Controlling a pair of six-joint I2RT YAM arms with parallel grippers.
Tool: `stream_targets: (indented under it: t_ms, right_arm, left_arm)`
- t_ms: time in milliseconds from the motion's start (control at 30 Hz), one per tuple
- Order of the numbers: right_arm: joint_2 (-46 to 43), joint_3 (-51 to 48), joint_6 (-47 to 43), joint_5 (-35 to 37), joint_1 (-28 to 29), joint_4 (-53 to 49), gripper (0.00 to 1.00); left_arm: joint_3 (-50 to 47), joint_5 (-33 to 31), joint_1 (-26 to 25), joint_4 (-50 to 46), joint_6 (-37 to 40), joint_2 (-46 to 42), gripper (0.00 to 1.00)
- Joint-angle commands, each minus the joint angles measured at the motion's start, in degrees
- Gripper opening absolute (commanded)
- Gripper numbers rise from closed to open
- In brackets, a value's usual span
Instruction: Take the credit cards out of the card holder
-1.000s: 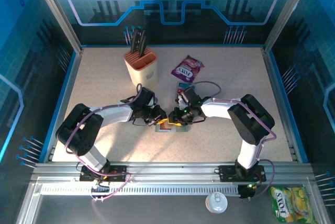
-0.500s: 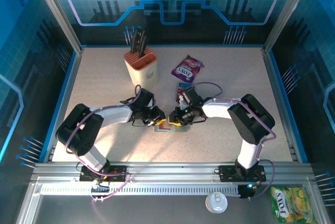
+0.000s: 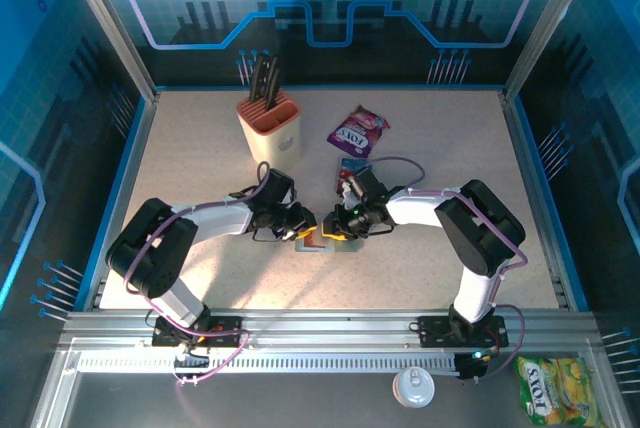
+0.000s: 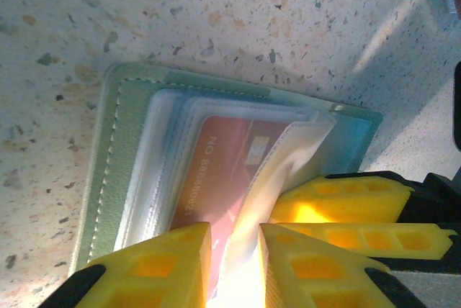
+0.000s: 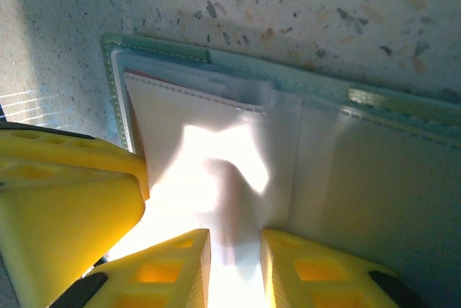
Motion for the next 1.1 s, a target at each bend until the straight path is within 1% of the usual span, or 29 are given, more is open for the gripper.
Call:
stream_targets:
  t_ms: [0, 300, 500, 633, 833, 1067]
  right_arm:
    - [-0.4, -0.9, 0.2, -0.6, -0.4, -0.5, 0.26]
    - [-1.1, -0.5, -0.1, -0.7, -0.4, -1.1, 0.27]
    - [-2.1, -0.6, 0.0, -0.3, -0.4, -1.4, 0.27]
    - [-3.9, -0.5, 0.0, 0.3, -0.4, -1.9, 0.32]
    - [-7.4, 0.6, -2.1, 2.4, -1.5, -6.4, 0.35]
    - [-12.2, -0.4, -4.6, 4.2, -4.2, -10.6, 0.35]
  left_arm:
    - [0.0, 1.3, 0.2, 1.6, -1.3, 0.5, 0.25]
    - [0.4, 2.8, 0.2, 2.9, -1.4, 2.1, 0.22]
    - [0.3, 3.0, 0.3, 3.6, -1.8, 1.1, 0.20]
    - [0.5, 3.5, 0.1, 3.9, -2.0, 0.0, 0.21]
    - [1.8, 3.4, -0.4, 2.7, -1.8, -0.7, 0.21]
    - [4.4, 3.4, -2.5, 2.7, -2.1, 1.4, 0.21]
